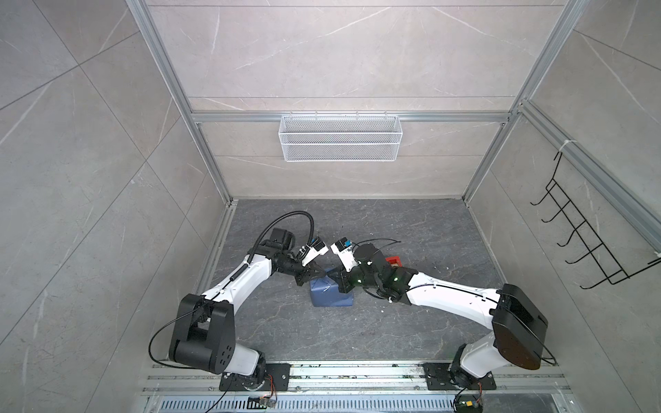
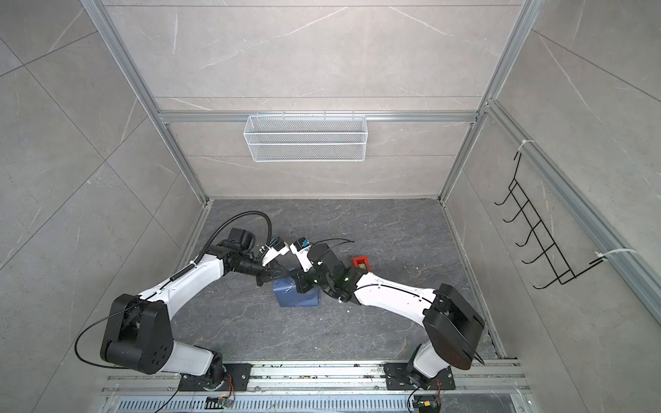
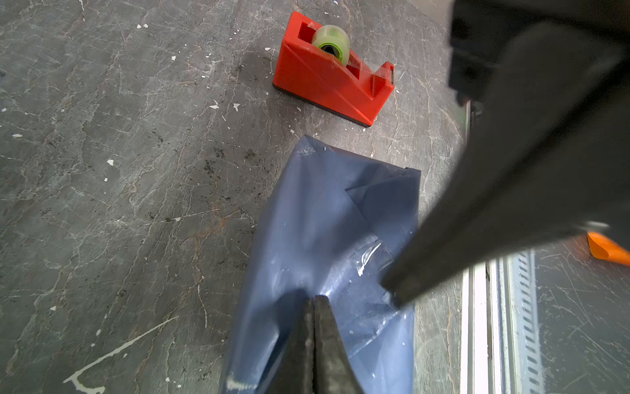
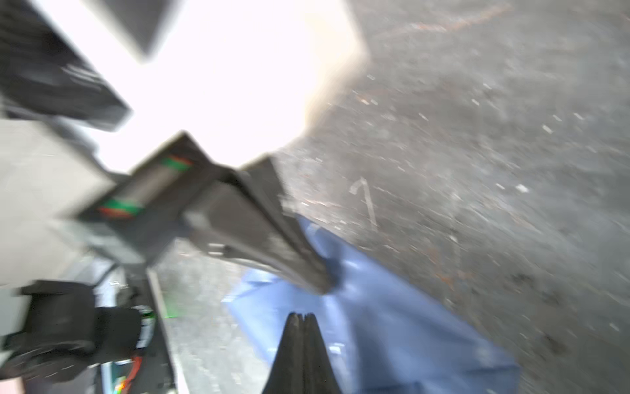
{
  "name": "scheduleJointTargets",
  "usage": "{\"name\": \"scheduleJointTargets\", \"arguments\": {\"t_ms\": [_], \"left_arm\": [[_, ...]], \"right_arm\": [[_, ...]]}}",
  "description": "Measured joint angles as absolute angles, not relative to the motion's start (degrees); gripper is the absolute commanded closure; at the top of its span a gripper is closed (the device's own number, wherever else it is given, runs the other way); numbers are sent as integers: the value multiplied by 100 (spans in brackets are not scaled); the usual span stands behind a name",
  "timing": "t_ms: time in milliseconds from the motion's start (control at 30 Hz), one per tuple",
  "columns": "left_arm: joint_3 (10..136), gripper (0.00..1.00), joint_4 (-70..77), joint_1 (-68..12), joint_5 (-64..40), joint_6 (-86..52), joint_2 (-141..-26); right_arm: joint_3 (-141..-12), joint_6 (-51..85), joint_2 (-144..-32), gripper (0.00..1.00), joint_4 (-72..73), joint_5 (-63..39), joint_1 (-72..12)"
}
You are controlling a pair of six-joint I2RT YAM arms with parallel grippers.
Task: Wrap a gift box in wrapping paper
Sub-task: Wrap the gift box with the wrapping paper.
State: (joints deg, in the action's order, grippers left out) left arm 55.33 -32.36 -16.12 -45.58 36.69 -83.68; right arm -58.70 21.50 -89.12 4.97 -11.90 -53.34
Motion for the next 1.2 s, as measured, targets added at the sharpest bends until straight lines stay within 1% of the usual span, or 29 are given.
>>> {"name": "scheduleJointTargets", "arguments": {"t_ms": [167, 333, 433, 733, 1000, 1200], "left_arm": [[5535, 94, -3247, -1608, -4558, 3669, -8368], [5537, 95, -3240, -1608, -4545, 3669, -8370], [5524, 95, -3223, -1608, -4558, 3669, -8370], [5529, 95, -3234, -1603, -4565, 3669, -8372], [5544, 95, -3216, -1597, -4556, 3671, -8394], [5535, 95, -3162, -1597, -4539, 3686, -8394]], "right_arm": [[-5463, 2300, -8997, 100, 1050, -1417, -5516], [-5059, 2504, -9223, 100, 1855, -1592, -5369], [-4987, 2558, -9223, 100, 2027, -1675, -5343], [-4779, 2637, -9000, 100, 2043, -2088, -5448], [-4807, 2576, -9378, 100, 1929, -1708, -5496], [-4880, 2571, -9386, 100, 1765, -1581, -5518]]}}
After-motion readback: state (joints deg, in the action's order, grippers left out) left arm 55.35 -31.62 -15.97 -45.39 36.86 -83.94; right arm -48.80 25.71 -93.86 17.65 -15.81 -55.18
